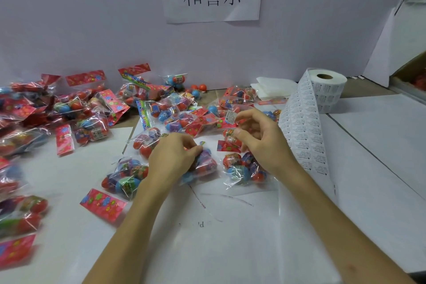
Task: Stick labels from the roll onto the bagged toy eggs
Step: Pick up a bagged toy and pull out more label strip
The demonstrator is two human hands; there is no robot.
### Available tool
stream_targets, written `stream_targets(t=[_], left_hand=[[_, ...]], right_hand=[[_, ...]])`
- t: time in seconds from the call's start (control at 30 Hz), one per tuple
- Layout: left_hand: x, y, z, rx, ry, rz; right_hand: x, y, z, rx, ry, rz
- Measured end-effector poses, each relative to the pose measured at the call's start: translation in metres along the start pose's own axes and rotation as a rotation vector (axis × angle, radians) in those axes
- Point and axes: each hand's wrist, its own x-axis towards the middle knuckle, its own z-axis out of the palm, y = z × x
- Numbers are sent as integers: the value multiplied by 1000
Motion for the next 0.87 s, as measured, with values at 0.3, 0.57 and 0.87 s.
stream_targets(t=[0.3, 0.57, 0.87], left_hand=[[-3, 11, -6, -485, 396, 272], [-13, 23, 2, -601, 522, 387], [-12, 32, 4, -956, 21, 42]], right_hand=[[0, 1, 2, 40, -3, 12], [-4, -6, 11, 289, -113, 79], [-1, -9, 2, 469, 37, 151]])
